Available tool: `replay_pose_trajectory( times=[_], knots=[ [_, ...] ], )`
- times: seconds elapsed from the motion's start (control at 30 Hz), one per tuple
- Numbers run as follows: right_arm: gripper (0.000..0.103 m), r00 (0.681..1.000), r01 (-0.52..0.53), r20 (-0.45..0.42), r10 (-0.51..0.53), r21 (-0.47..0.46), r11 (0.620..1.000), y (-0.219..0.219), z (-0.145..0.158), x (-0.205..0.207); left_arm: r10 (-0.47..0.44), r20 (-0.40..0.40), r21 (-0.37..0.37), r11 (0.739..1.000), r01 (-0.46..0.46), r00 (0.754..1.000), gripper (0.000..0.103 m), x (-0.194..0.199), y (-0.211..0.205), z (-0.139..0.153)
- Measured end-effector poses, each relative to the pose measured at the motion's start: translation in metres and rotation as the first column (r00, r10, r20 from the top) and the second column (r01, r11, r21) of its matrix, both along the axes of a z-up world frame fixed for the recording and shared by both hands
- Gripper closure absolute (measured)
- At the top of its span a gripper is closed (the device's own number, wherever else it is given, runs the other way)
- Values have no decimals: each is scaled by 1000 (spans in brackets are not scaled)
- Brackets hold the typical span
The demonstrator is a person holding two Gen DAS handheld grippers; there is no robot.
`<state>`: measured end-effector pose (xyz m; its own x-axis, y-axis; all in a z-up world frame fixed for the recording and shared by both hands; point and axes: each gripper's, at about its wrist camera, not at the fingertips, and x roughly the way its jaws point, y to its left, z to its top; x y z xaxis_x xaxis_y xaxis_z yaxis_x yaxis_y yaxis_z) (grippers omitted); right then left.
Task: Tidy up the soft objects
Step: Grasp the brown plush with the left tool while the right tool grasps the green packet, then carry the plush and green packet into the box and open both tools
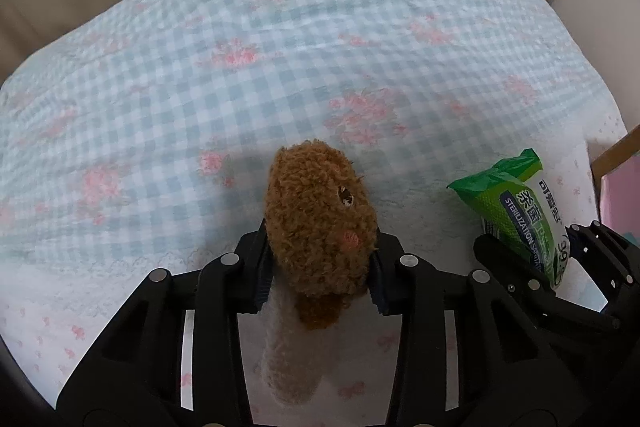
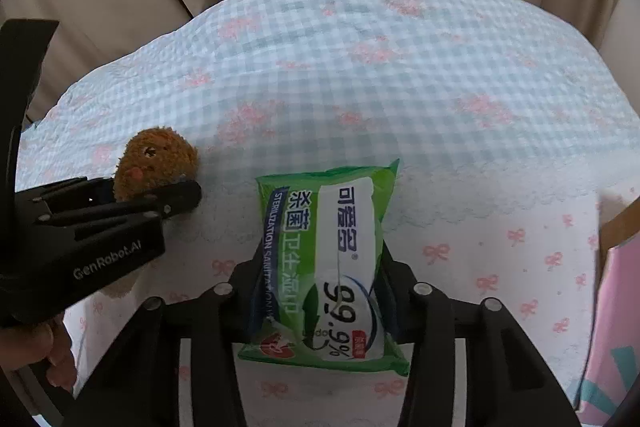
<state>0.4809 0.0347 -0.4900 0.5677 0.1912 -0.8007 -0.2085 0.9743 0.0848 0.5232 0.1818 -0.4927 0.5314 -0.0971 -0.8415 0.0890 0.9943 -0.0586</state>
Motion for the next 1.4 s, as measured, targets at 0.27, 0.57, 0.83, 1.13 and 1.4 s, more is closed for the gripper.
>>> replay_pose_trajectory(
  times=[0.27, 0.57, 0.83, 1.13, 1.4],
  knots=[
    [63, 1000, 15, 10, -16, 31, 999, -15, 39, -31, 3, 30, -21, 1000, -2, 1000, 69, -45, -4, 48],
    [63, 997, 65, 29, -67, 74, 995, -39, 124, -100, 1, 78, -29, 1000, 1, 997, 69, -128, -25, 137],
    [63, 990, 111, 70, -120, 120, 987, -67, 202, -162, -39, 103, -51, 998, 44, 994, 69, -194, -56, 211],
    [63, 976, 166, 113, -184, 156, 974, -132, 265, -218, -107, 148, -55, 992, 116, 983, 69, -243, -122, 272],
    [63, 967, 187, 141, -210, 163, 969, -216, 301, -248, -72, 172, -77, 993, 86, 983, 69, -271, -198, 302]
  ],
)
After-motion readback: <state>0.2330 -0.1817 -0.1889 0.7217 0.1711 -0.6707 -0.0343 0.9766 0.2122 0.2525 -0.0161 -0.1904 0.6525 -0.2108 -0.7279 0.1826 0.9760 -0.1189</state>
